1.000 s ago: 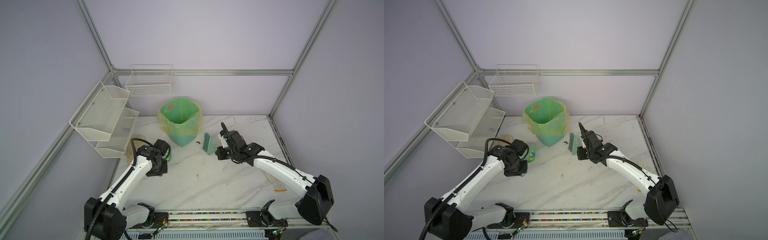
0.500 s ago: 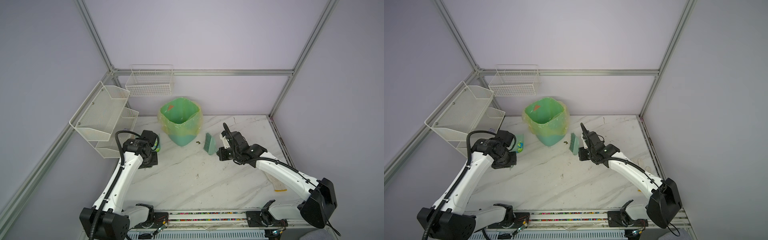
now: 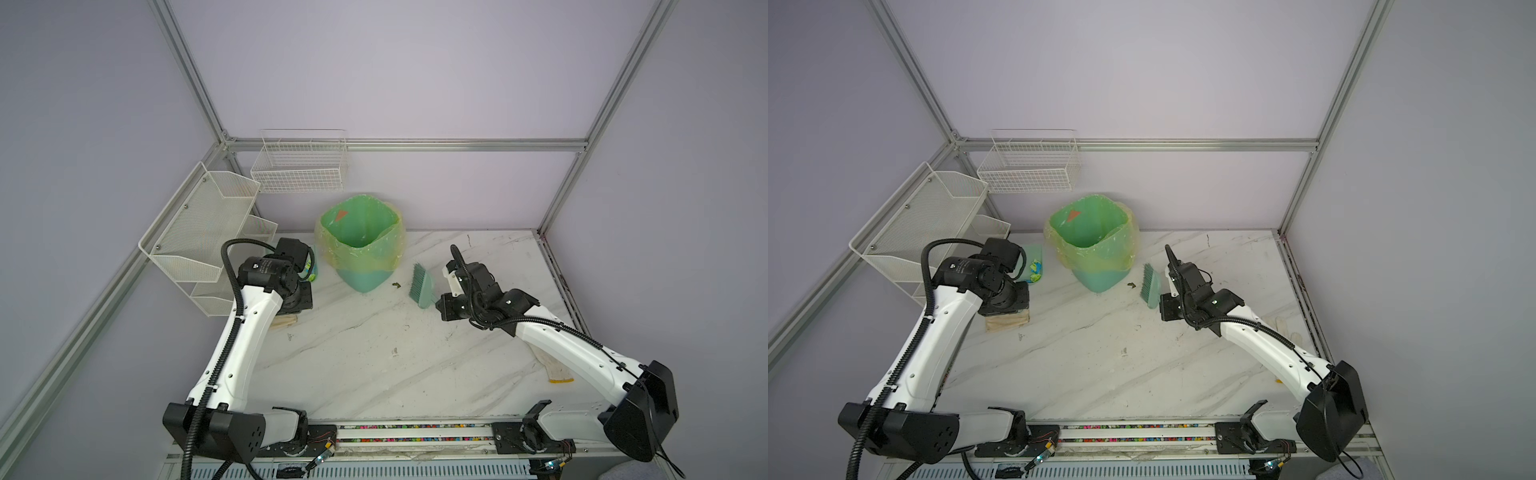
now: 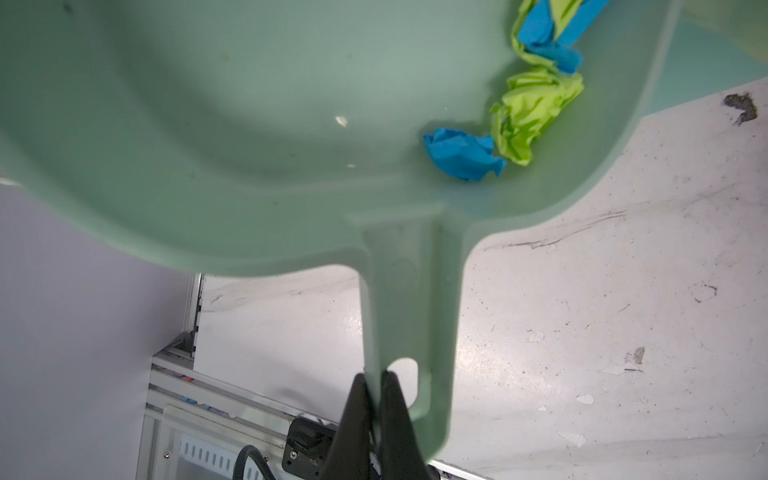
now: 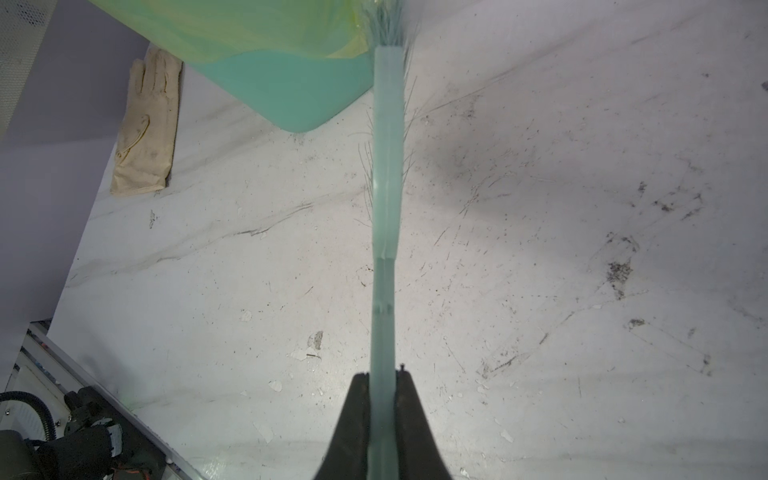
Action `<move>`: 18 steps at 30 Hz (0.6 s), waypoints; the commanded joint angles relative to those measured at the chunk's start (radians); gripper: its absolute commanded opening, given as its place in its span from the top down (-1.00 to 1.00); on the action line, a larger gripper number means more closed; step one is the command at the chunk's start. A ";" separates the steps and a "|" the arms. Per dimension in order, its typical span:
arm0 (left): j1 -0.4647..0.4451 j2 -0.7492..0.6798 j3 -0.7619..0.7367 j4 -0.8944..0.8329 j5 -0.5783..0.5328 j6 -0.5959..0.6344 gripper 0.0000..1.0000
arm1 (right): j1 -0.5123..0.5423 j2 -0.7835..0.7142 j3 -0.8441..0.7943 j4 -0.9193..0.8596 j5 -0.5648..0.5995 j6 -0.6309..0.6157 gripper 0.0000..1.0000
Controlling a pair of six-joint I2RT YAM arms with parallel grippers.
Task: Sweep away the paper scraps from the table
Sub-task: 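Lift the scrap-filled dustpan toward the green bin with the left gripper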
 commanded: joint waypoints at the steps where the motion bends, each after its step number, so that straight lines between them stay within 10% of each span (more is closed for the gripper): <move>1: 0.009 0.012 0.119 -0.019 -0.038 0.028 1.00 | -0.006 -0.014 -0.014 0.017 0.001 -0.012 1.00; 18: 0.009 0.063 0.250 -0.062 -0.119 0.086 1.00 | -0.014 -0.030 -0.037 0.021 0.003 -0.020 1.00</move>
